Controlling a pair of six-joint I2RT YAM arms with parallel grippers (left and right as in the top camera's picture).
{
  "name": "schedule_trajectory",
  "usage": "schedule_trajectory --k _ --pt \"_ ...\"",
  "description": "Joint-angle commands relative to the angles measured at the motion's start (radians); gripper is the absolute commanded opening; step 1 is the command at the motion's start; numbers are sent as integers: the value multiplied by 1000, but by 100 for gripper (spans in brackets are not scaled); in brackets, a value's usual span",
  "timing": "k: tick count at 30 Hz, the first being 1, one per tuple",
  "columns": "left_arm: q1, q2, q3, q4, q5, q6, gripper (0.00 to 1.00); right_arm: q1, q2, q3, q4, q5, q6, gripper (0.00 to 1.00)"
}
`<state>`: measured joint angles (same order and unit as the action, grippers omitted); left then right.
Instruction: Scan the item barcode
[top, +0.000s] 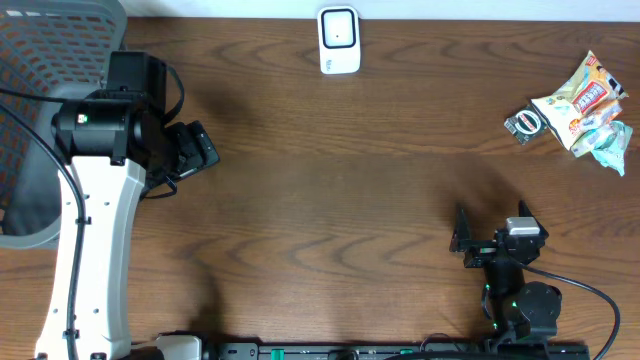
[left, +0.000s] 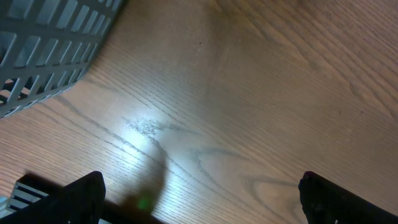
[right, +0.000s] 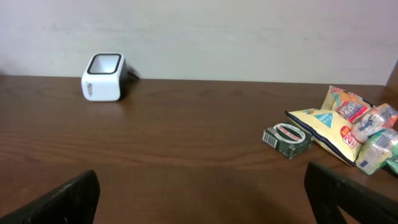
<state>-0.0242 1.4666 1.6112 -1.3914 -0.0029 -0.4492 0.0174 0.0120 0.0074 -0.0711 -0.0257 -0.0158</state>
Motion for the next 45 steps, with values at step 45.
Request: schedule_trajectory --k 45 --pt "6 -737 -579 488 266 511 98 1 -6 -2 -4 8 -16 99"
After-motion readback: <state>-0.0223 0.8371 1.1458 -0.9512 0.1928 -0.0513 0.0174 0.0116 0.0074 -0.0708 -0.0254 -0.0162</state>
